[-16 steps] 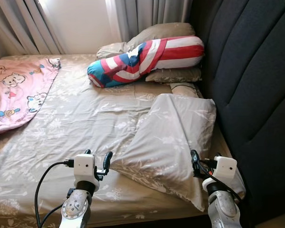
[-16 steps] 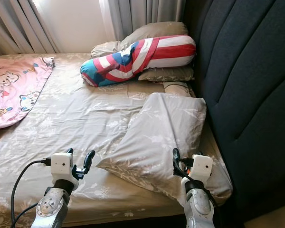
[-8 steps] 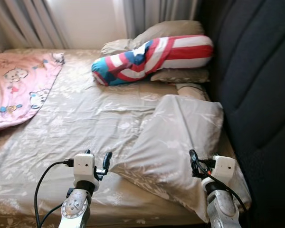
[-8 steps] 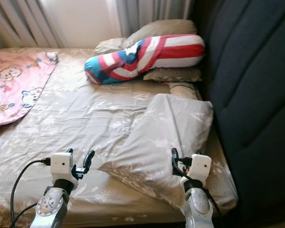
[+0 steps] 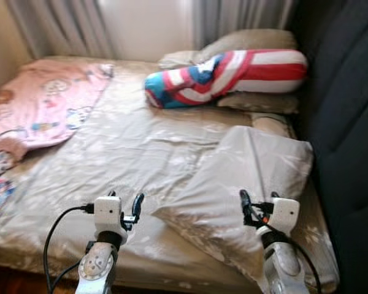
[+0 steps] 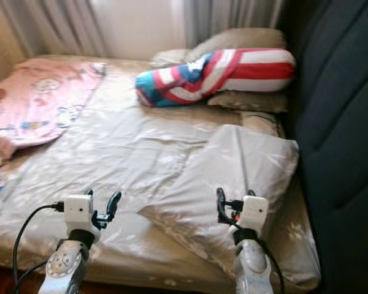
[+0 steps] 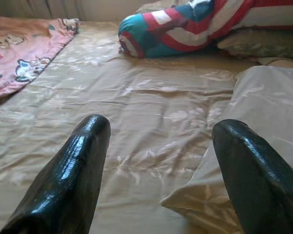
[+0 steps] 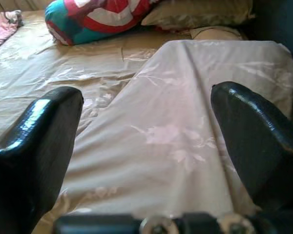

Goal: Clean up the room

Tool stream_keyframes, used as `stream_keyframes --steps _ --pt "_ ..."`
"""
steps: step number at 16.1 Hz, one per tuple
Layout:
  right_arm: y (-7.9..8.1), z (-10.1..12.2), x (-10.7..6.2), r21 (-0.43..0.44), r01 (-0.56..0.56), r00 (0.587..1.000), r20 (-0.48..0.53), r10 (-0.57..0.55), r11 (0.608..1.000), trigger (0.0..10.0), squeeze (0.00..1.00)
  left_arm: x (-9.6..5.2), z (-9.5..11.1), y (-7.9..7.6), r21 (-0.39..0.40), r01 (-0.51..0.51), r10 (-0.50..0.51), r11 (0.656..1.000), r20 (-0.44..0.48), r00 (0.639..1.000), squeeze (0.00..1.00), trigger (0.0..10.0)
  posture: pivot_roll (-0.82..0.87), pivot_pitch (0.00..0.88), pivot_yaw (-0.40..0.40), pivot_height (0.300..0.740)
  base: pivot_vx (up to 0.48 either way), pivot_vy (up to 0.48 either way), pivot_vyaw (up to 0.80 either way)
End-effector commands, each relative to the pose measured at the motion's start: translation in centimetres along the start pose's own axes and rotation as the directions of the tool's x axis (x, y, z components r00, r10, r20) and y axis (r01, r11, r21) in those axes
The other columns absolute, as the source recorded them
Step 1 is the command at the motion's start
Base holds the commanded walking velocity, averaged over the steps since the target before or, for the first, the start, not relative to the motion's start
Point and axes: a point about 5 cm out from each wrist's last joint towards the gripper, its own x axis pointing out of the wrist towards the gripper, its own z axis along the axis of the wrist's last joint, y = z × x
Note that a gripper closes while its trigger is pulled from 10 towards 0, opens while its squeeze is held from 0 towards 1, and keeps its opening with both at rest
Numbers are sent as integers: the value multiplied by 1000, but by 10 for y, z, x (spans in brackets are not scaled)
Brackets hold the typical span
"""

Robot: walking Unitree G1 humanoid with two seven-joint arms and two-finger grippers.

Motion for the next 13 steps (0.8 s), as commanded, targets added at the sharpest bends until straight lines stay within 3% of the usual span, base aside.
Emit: stream_keyframes --steps 1,4,7,13 --pt "-4 2 -1 -6 17 1000 4 -16 1000 10000 0 1 2 -2 -13 5 -5 1000 4 1000 0 10000 -48 71 -15 740 0 0 0" --pt "-5 -1 1 -37 34 999 -31 -35 999 10000 0 1 3 -2 -15 13 -13 1000 4 1000 0 10000 -49 71 -14 735 0 0 0" --pt "-6 0 1 -42 43 999 -26 -44 998 10000 0 2 3 -3 -16 21 -21 1000 1 1000 0 10000 -50 71 -14 696 0 0 0" --pt "-8 -1 1 -54 61 997 -38 -63 997 10000 0 2 3 -3 -19 26 -26 999 -3 1000 0 10000 -49 73 -16 696 0 0 0"
